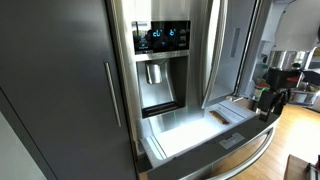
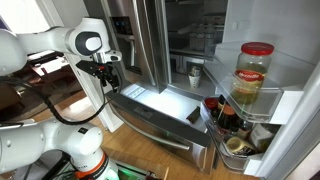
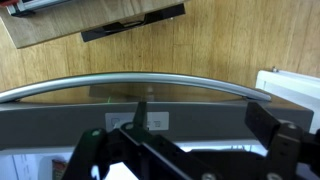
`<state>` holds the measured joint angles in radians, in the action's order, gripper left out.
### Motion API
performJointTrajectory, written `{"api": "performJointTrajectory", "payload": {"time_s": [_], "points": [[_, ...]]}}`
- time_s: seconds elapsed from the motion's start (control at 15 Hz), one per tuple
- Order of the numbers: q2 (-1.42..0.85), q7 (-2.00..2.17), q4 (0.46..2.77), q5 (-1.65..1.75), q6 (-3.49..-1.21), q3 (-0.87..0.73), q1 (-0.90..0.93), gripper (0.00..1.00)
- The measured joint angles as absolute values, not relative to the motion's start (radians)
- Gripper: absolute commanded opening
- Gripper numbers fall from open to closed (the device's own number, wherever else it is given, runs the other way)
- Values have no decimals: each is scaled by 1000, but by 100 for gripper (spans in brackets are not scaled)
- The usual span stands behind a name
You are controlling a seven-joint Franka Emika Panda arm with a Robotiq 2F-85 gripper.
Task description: Pick up the paper cup and pour its contents into the open refrigerator drawer, put the paper cup back on the bottom shelf of the right side of the refrigerator
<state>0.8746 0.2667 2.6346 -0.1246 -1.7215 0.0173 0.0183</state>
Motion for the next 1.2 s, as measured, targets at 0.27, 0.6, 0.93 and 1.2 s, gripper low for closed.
{"api": "performJointTrajectory", "payload": {"time_s": [0.27, 0.6, 0.93, 1.2], "points": [[922, 266, 2656, -125, -1720, 22, 10, 100], [921, 267, 2655, -124, -1726, 25, 5, 100], [905, 271, 2641, 14, -1868, 4, -148, 100], [813, 271, 2627, 195, -2097, -45, -315, 100]]}}
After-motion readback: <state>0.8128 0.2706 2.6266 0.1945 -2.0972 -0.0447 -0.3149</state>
